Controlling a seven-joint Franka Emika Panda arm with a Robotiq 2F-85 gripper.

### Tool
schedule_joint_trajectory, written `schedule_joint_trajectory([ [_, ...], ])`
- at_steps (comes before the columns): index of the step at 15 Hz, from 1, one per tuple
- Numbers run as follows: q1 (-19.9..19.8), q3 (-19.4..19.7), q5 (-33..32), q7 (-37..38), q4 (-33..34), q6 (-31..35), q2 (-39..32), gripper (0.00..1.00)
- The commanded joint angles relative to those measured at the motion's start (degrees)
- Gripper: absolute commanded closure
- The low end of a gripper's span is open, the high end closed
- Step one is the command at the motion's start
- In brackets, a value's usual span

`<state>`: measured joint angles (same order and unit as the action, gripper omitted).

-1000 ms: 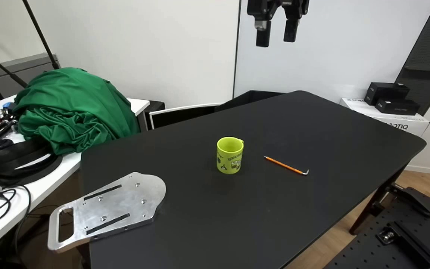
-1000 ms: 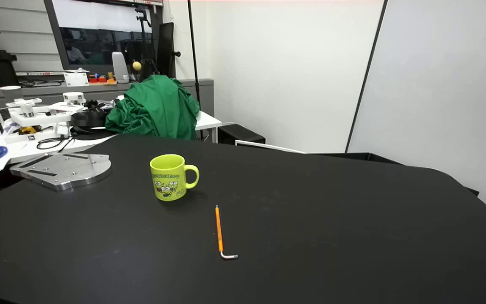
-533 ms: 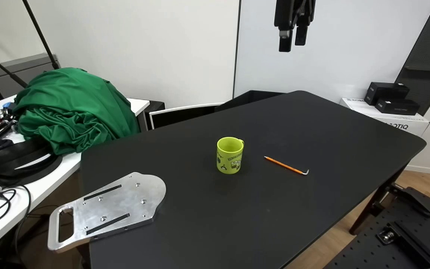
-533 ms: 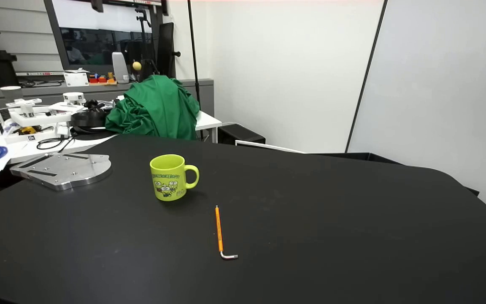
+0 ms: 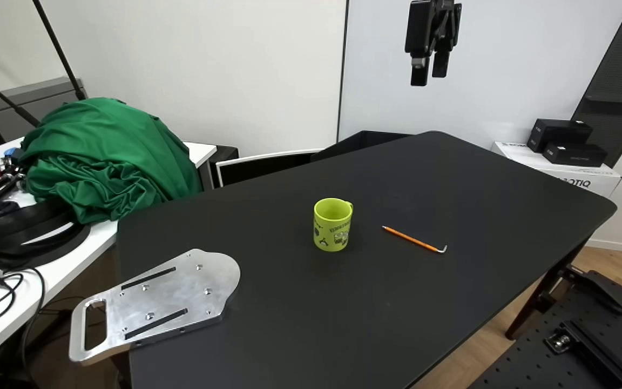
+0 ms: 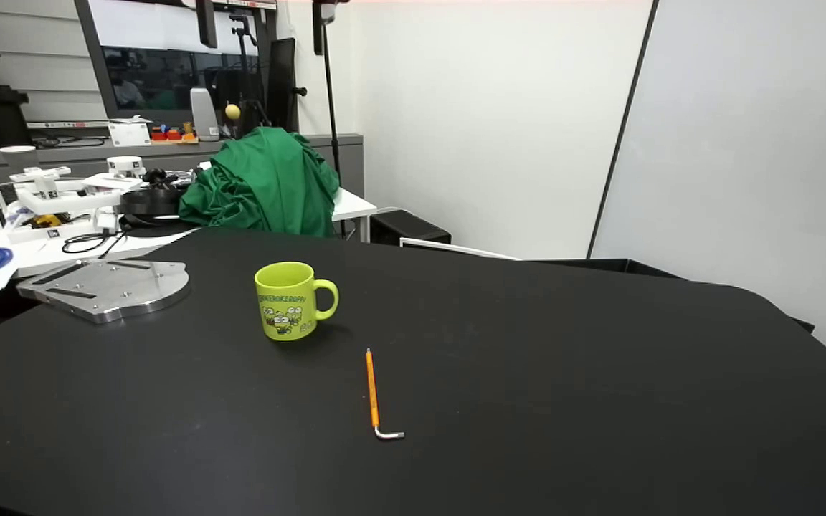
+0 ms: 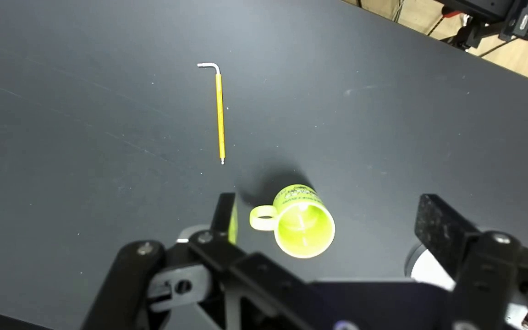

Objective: Pick up the orange object from the table and put it in the cup.

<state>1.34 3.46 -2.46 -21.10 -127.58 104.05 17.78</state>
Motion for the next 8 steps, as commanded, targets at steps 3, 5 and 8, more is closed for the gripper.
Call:
schedule_joint_trajectory([
  [3,0.07,-0.03,0.00,0.01,0.11,-0.13,-0.02,0.00],
  [5,-0.19,-0.05,-1.12,0.00,-0.24,0.54,-0.42,0.00],
  [8,-1.84,1.67,-2.80,-1.08,-1.79,2.10,-1.80,0.00],
])
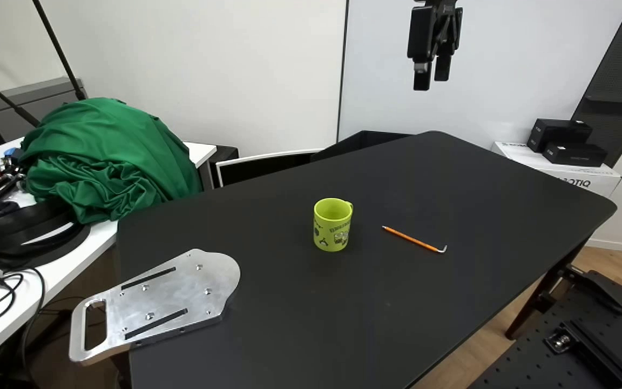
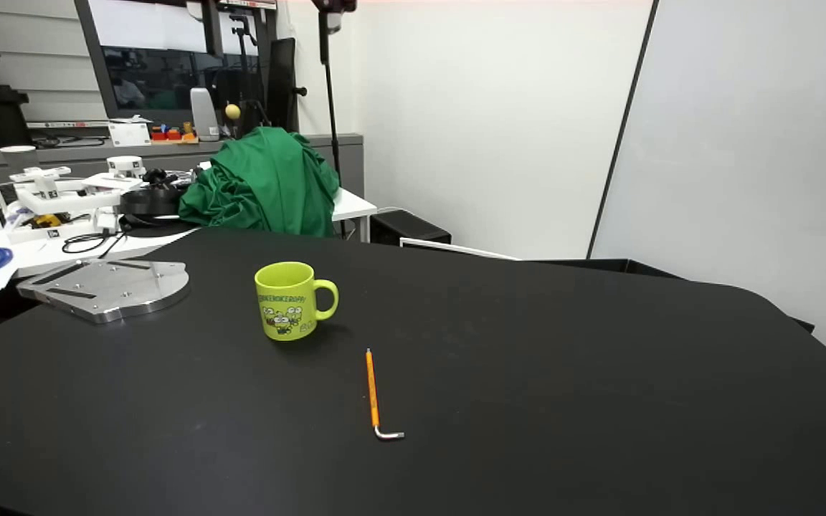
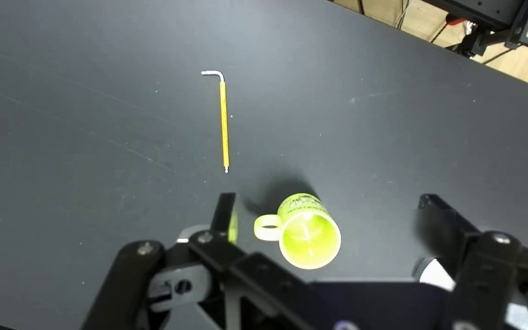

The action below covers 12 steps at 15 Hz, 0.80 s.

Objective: Pick up the orange object from the table and put it in the cup.

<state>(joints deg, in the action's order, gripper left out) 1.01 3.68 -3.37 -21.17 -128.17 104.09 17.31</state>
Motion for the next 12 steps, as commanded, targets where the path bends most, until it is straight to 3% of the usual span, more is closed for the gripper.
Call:
schedule_joint_trajectory([
  [1,-2.08,2.17,-2.20,-1.82,-1.90,3.23,-1.86,0.00],
  [7,-6.14,5.81,-2.04,-0.27,-9.93,22.06,-5.63,0.00],
  [12,-7.18,6.48,-1.16,-0.74,-12.06,31.97,-12.48,0.00],
])
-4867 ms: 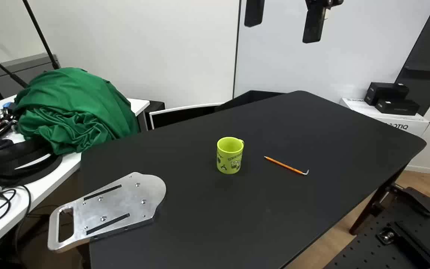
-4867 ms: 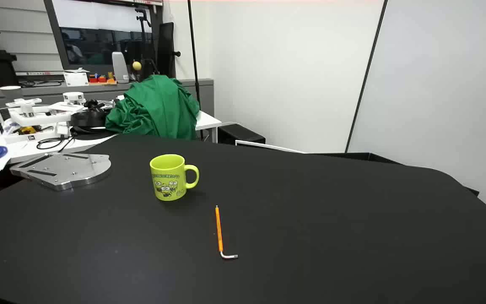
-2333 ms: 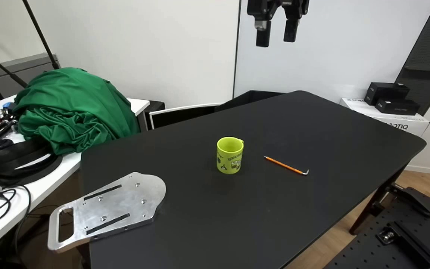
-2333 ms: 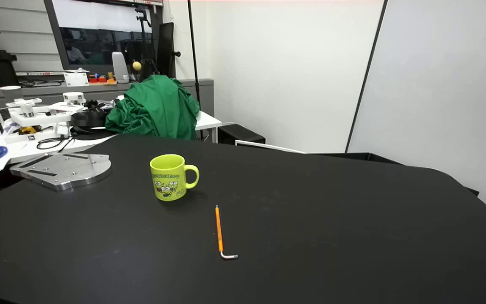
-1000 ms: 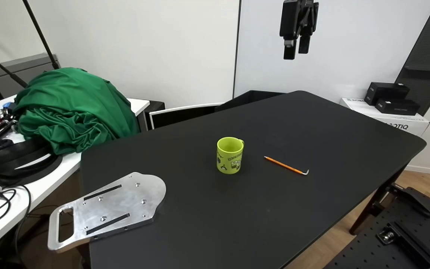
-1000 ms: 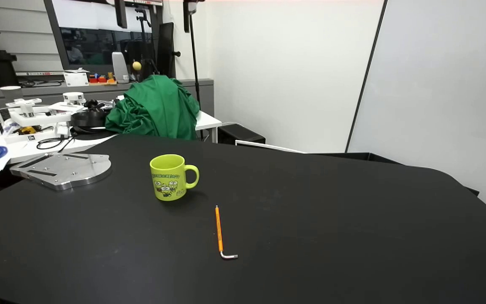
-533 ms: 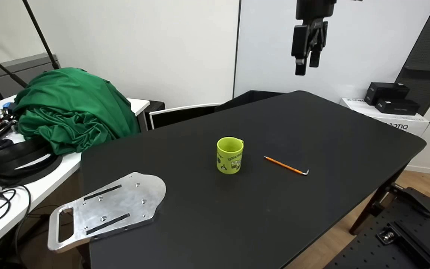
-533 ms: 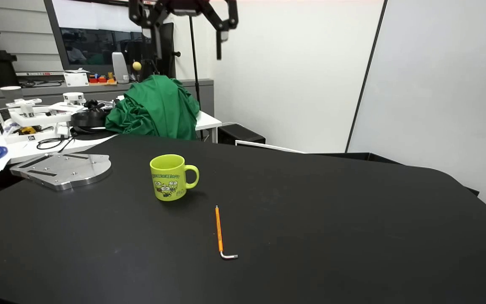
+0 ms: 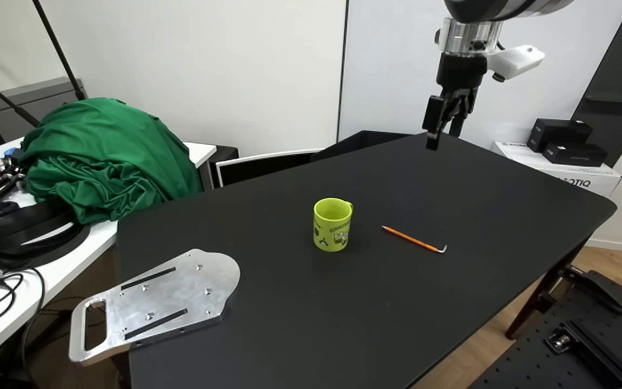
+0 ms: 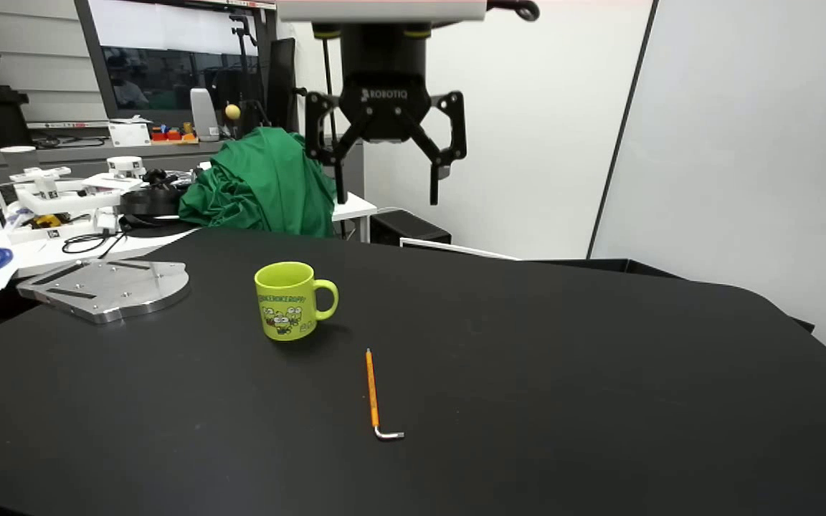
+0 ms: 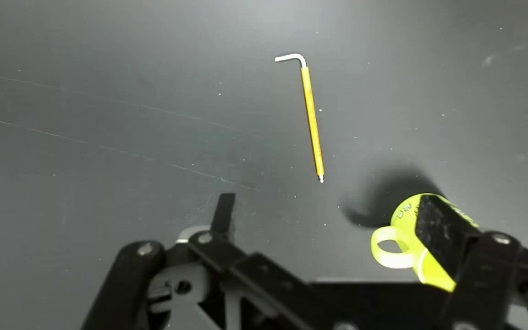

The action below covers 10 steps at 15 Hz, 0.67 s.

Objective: Pick up the orange object from the table and put it in the cup.

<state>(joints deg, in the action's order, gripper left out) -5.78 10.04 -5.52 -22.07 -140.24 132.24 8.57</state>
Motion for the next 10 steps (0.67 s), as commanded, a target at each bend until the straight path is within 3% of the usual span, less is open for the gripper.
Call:
schedule_joint_trajectory([
  [1,-0.49,0.08,1.26,0.05,0.29,4.87,-5.45,0.00],
  [6,-0.84,-1.01,2.25,-0.26,4.19,5.09,-14.68,0.00],
  [7,-1.09,-1.08,2.25,-0.88,1.01,5.82,-10.91,0.00],
  [10,-1.27,-1.58,2.15,-0.79,2.76,5.82,-14.28,0.00],
])
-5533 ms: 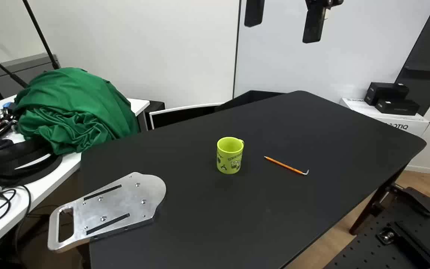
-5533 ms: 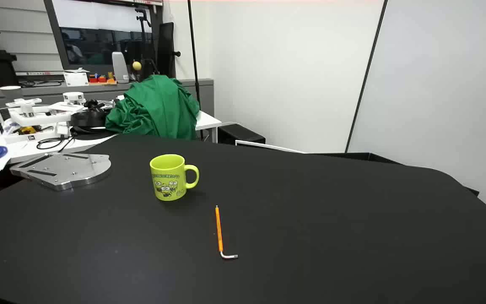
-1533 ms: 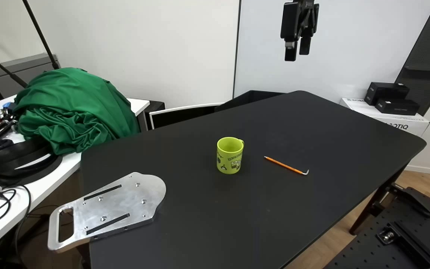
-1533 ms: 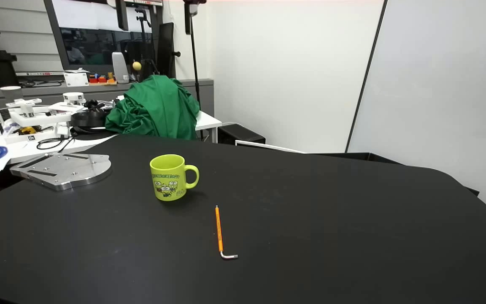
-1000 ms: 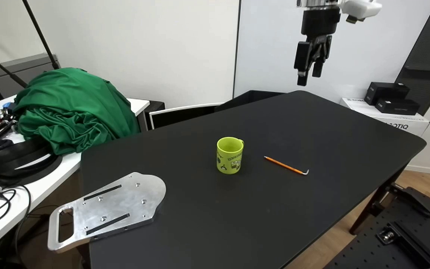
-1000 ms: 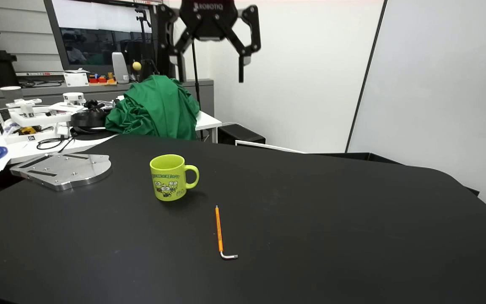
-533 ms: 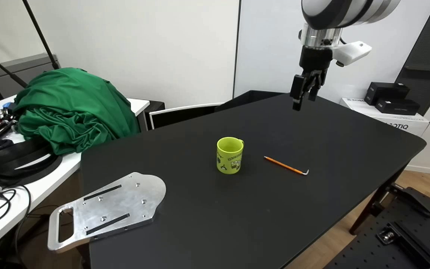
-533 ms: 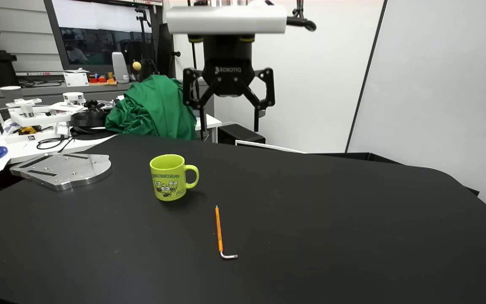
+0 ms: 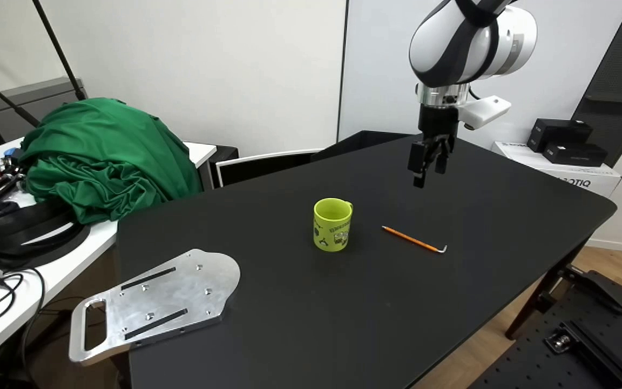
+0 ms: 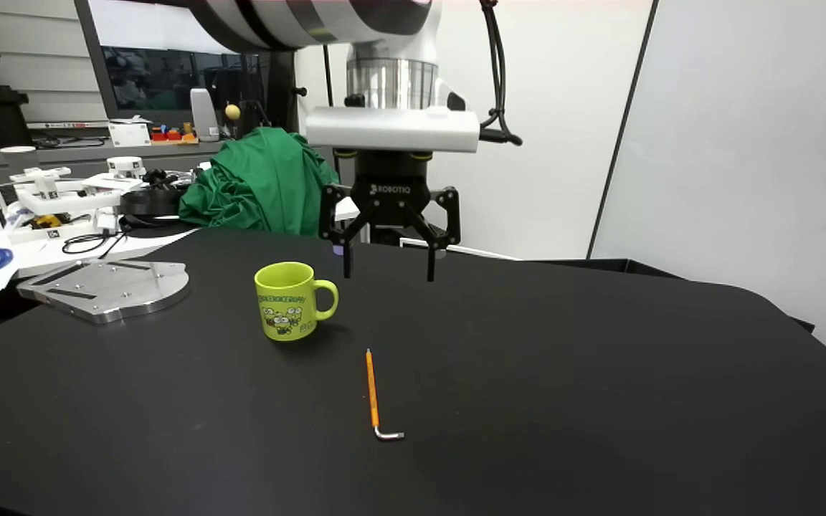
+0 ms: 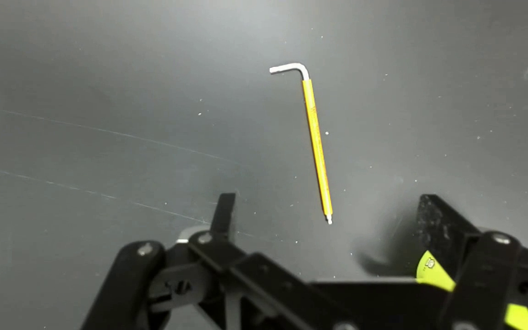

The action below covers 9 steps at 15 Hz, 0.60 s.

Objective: Pick up the orange object from the table and put it in the cup.

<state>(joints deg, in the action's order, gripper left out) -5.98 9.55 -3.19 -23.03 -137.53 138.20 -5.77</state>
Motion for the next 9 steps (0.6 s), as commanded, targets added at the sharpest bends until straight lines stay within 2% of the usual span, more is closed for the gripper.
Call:
schedule_joint_trajectory([
  [1,-1.09,-1.12,-0.20,0.17,0.31,-0.13,-0.21,0.00],
  [6,-0.57,-1.67,-1.14,1.45,1.33,-1.27,-3.32,0.00],
  [9,-0.26,-2.59,-2.07,2.23,0.52,0.49,-6.62,0.00],
])
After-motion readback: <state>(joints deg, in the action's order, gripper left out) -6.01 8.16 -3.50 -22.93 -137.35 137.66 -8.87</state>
